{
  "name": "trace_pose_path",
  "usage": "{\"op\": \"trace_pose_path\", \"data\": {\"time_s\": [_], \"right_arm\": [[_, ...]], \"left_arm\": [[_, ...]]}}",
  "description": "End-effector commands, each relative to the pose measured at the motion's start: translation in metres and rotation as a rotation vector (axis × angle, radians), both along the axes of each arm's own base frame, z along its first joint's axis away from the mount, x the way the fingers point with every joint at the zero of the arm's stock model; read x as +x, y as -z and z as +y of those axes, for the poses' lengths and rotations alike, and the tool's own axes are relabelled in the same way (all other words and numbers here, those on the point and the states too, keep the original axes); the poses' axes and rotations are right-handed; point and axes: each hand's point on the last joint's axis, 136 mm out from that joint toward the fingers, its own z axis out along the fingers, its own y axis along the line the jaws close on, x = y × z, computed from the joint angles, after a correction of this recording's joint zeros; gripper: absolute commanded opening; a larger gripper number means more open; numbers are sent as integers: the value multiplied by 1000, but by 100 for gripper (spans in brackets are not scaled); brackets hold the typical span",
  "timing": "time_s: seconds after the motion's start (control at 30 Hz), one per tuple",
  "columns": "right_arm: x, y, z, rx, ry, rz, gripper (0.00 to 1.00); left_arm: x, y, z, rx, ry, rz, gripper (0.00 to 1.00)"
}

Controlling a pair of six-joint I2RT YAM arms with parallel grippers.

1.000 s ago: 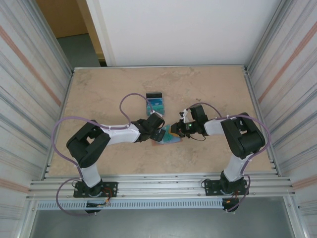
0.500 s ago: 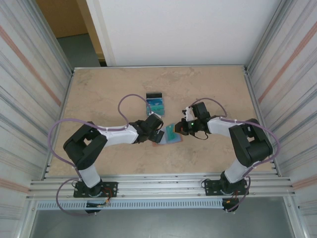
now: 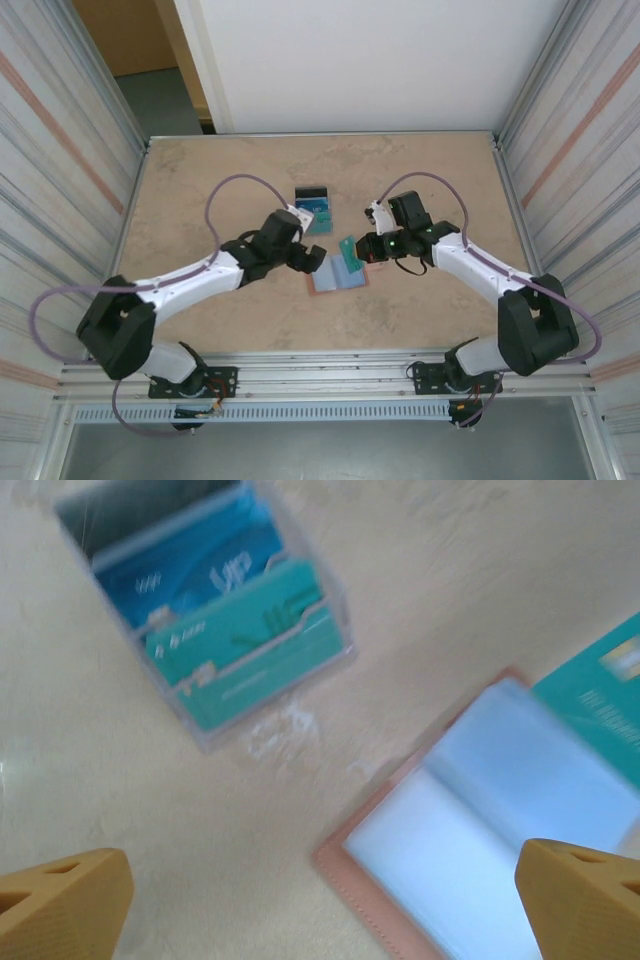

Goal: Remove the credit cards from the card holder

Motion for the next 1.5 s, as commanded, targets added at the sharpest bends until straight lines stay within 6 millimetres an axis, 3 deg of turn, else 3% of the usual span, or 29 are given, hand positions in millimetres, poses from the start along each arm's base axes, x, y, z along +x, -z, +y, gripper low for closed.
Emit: {"op": "trace_pose_path", "data": {"time_s": [0.0, 0.33, 0.57, 0.7, 0.97, 1.17, 1.4, 1.47], "right_arm": [[-12, -20, 8, -19, -140, -94, 0], [-39, -55, 39, 97, -380, -176, 0], [-45, -61, 47, 93, -442, -186, 0], [-45, -63, 49, 103, -450, -186, 0], [-45, -66, 50, 113, -449, -191, 4], [-37, -69, 43, 155, -394, -189, 19], [-24, -89, 19, 314, -253, -262, 38], [-24, -94, 16, 329, -230, -297, 39]], "left_arm": [[-18, -33, -21, -103, 263, -51, 98], [-44, -52, -36, -216, 633, -17, 79], [-60, -53, -49, -255, 791, 35, 67], [-64, -47, -51, -257, 826, 72, 50], [-67, -48, -56, -285, 848, 102, 0], [-70, -56, -55, -319, 828, 83, 0], [-65, -74, -45, -374, 700, -25, 0], [-63, -79, -41, -392, 654, -59, 0]]}}
